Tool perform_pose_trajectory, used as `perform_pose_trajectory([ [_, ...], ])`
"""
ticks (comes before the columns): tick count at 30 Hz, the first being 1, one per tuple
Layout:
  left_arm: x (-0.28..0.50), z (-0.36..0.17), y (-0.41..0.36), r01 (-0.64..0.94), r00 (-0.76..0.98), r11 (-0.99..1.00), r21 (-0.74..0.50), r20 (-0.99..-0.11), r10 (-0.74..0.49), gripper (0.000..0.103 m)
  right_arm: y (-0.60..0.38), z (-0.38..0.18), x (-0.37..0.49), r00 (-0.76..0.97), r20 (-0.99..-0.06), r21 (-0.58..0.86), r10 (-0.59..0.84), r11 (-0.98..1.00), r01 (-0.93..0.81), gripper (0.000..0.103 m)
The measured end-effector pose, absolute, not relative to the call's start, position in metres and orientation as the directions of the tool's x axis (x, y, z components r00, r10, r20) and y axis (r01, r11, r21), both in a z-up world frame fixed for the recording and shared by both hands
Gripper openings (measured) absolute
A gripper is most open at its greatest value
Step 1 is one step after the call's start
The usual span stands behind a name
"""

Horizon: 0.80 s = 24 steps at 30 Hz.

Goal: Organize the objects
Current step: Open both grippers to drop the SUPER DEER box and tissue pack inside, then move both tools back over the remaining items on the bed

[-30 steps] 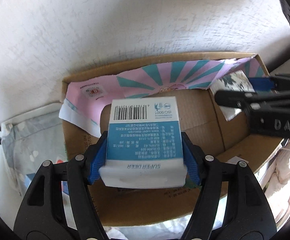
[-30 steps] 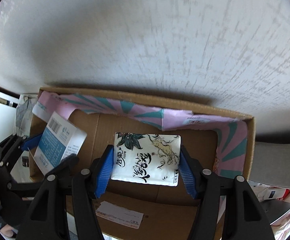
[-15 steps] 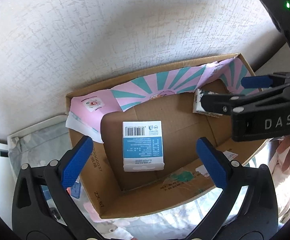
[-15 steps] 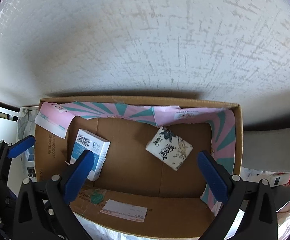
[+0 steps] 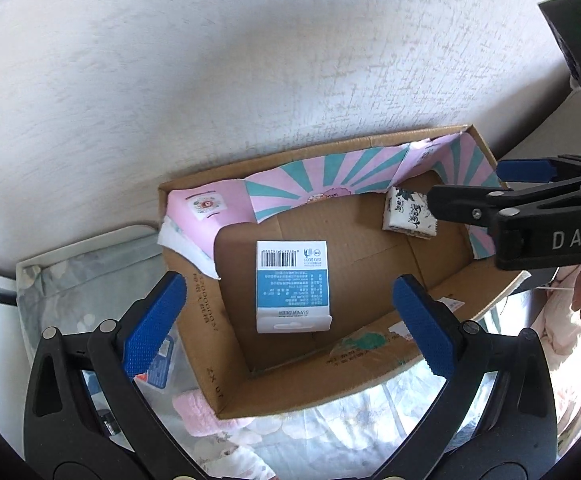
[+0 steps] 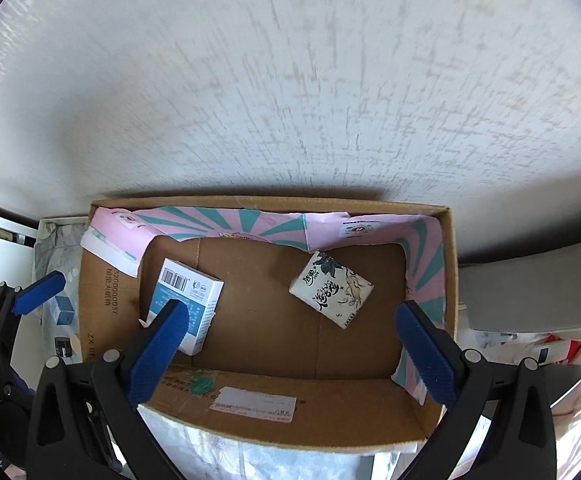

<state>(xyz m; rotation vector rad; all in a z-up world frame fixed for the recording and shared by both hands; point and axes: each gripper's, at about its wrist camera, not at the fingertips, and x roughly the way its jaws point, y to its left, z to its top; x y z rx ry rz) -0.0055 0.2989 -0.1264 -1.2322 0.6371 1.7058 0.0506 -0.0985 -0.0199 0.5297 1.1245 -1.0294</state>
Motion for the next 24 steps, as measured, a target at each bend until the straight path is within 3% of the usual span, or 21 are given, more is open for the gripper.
perform_pose_trajectory([
  [12,-0.013,-0.076,0.266,-0.877,-0.135,-0.468,-0.112,-0.876,0.463,0.103,-0.057,0.021,0.051,0.113,-0.863,-0.153,-0.493,0.468,0.870,0.103],
  [24,-0.025,-0.023,0.198,-0.856,-0.220,-0.502,-0.126,-0.789,0.573,0.103,0.016,0.057,0.060,0.175,-0.726,-0.237,-0.665,0.481,0.844,0.103],
])
